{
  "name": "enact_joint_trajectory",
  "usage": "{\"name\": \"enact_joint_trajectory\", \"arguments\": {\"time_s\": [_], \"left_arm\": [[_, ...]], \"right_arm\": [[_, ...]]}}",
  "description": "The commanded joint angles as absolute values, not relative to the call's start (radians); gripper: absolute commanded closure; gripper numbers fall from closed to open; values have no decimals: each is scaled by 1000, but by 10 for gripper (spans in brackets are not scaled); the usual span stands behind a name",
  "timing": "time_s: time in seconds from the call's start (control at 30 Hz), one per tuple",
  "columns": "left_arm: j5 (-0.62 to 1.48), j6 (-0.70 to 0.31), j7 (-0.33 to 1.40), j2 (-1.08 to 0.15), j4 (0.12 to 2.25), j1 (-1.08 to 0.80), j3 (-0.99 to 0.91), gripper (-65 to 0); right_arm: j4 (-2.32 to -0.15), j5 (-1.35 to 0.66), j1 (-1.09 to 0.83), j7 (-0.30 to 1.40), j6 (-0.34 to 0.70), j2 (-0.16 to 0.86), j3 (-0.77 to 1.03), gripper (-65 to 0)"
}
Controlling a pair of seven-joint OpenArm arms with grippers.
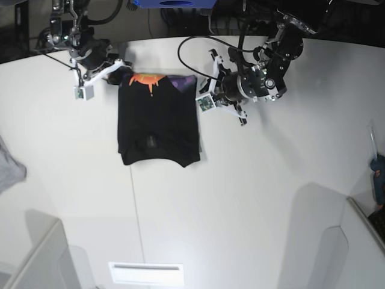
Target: Fold the T-shirt properly
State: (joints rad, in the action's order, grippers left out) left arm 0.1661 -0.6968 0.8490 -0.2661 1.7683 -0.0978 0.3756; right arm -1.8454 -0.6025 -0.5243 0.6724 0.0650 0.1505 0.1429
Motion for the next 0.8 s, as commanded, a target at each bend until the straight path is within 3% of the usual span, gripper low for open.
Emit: {"name": "enact_joint_trajectory", "arguments": {"time_s": [0.0,0.33,0.6,0.77], "left_arm": [[182,-698,829,-266,1804,-96,364,0],[183,-698,809,-315,1965,-223,174,0],[180,-698,225,-492,1957,-515,162,0],[160,-698,24,-532,1952,-651,160,0]], "right_arm": [[-1862,-611,-524,664,71,159,151,0],[-1885,-610,-556,558,81,165,246,0],[-1995,-608,-682,470,128,166,280,0],[-1998,-575,-742,467,130,226,278,0]]}}
